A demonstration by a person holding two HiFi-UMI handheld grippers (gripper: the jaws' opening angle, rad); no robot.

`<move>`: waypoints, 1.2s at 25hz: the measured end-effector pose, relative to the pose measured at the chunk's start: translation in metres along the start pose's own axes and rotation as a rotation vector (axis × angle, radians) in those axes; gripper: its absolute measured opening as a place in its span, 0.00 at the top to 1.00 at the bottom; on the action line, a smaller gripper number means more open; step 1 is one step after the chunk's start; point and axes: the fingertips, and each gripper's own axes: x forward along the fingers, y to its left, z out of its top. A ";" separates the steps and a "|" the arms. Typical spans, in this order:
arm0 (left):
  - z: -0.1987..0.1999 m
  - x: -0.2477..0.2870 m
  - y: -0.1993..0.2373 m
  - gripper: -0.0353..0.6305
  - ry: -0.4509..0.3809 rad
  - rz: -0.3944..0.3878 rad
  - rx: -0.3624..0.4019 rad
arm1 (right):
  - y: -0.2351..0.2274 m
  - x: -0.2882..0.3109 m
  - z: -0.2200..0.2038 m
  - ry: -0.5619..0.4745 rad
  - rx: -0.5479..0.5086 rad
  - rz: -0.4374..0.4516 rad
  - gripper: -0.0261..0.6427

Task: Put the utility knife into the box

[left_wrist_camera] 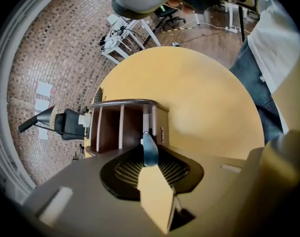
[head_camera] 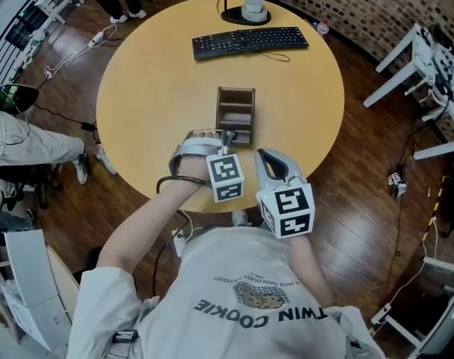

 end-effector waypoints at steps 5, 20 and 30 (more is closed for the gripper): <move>0.000 -0.003 -0.004 0.74 -0.006 0.000 -0.015 | 0.003 -0.005 0.000 -0.002 -0.007 0.008 0.96; -0.002 -0.042 -0.001 0.74 -0.070 0.074 -0.242 | 0.018 -0.020 0.001 -0.020 -0.041 0.129 0.96; 0.011 -0.096 -0.019 0.77 -0.143 0.100 -0.567 | 0.033 -0.045 -0.006 -0.019 -0.102 0.254 0.96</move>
